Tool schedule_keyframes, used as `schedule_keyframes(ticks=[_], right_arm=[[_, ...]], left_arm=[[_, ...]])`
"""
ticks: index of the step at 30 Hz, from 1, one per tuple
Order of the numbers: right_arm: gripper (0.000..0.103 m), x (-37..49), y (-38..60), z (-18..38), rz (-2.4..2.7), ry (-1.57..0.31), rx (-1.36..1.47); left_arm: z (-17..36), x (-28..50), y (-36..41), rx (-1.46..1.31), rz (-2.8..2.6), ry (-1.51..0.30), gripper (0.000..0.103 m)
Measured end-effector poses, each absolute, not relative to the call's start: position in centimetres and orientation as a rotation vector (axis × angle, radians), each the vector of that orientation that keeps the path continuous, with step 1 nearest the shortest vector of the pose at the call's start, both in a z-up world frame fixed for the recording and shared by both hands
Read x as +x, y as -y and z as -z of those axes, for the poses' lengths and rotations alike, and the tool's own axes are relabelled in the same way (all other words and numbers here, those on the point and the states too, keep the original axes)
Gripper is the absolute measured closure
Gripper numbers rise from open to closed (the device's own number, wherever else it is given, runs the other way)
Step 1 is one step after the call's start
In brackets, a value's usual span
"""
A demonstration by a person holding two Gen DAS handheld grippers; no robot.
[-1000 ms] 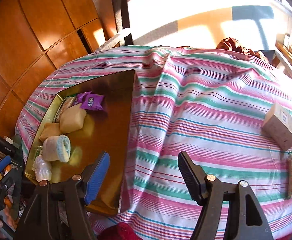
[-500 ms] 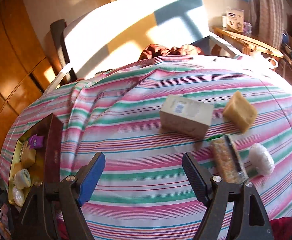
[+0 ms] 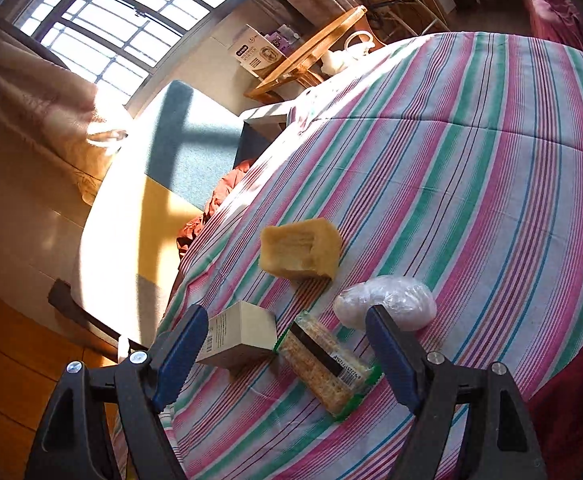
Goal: Organize objects
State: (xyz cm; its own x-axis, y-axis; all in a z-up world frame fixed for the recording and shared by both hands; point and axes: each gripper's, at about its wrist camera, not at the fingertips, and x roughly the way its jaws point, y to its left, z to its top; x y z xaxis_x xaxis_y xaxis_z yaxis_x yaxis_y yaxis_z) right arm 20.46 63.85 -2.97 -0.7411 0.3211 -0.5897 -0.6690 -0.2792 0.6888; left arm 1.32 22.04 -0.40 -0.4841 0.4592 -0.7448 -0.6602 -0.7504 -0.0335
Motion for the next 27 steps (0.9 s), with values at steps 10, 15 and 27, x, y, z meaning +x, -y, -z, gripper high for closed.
schedule_keyframes(ticks=[10,15,27], right_arm=[[0.020,19.7,-63.7,3.5,-2.100,-1.405,-0.459],[0.020,19.8,-63.6,3.6,-2.120,-1.435,-0.446],[0.020,20.1,-63.5,3.6,-2.167,-1.502,-0.398]], left_arm=[[1.5,1.2,-31.4,-1.074,-2.069,-0.396,0.007],[2.3,1.0,-36.5,-1.091,-2.003,-0.423,0.000],[3.4,-2.4,-49.6,-1.435,-1.771,-0.089,0.000]])
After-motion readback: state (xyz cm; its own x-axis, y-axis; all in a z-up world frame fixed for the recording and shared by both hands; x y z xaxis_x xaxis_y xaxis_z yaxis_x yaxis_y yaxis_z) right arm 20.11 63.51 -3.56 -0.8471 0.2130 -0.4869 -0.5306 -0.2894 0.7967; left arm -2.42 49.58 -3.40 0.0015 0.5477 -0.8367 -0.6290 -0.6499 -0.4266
